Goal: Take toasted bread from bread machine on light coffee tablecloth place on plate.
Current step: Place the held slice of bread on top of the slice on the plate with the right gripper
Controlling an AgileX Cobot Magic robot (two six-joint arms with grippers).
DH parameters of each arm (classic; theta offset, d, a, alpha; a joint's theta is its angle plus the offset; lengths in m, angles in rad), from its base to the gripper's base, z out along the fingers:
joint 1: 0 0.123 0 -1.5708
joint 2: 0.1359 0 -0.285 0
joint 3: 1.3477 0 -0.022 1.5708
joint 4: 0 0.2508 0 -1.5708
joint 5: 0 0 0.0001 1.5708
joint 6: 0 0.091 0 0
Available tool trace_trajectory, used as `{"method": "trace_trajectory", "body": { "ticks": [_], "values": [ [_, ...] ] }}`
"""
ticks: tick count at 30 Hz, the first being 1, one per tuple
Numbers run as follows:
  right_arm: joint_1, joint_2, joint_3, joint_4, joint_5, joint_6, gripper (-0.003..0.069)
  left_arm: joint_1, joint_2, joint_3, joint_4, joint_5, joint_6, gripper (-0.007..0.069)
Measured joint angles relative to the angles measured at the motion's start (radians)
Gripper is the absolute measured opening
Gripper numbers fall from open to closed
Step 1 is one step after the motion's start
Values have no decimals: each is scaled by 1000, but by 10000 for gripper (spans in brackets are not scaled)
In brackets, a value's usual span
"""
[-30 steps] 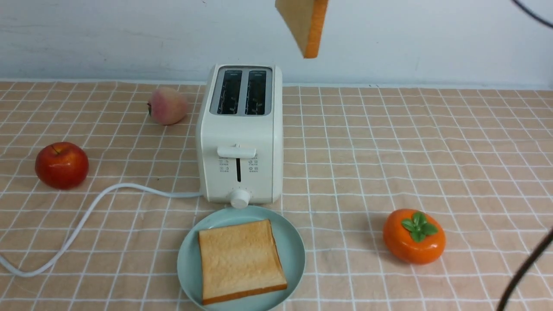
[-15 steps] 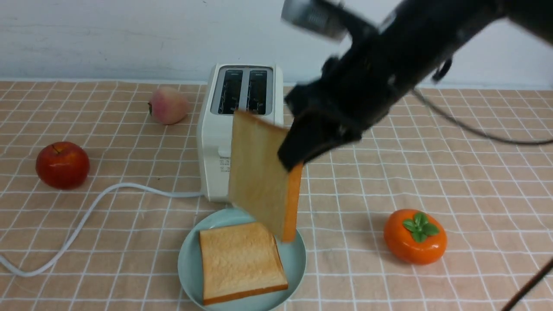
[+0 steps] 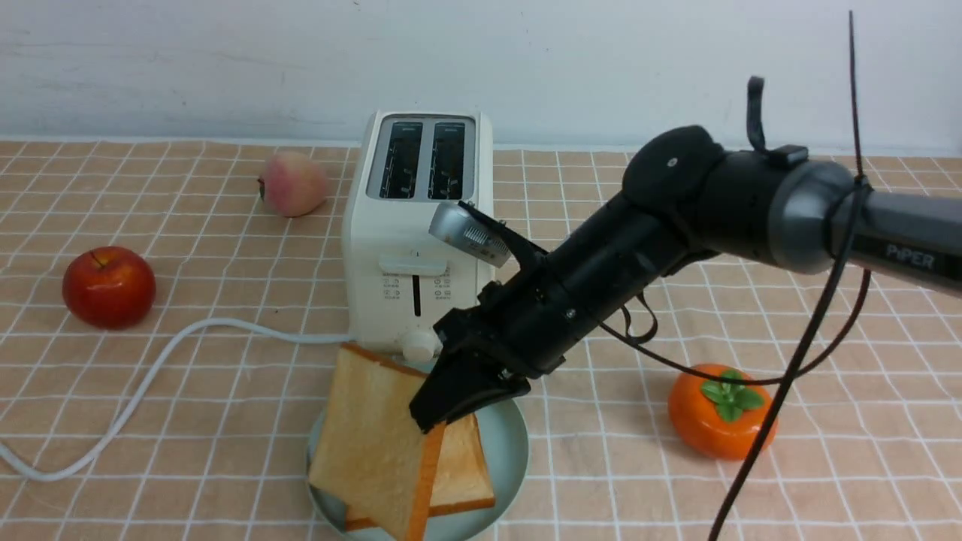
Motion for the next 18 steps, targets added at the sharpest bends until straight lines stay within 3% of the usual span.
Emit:
{"method": "trace_trajectory", "body": {
  "ticks": [7, 10, 15, 18],
  "values": [
    [0, 10, 0, -97, -31, 105, 131, 0, 0, 0, 0, 26, 0, -14],
    [0, 9, -2, -188, -36, 162, 204, 0, 0, 0, 0, 28, 0, -14],
    [-47, -44, -74, -413, 26, 294, 390, 0, 0, 0, 4, 28, 0, -14],
    [-84, -90, -137, -498, 91, 361, 419, 0, 0, 1, 12, 27, 0, -14]
  ]
}}
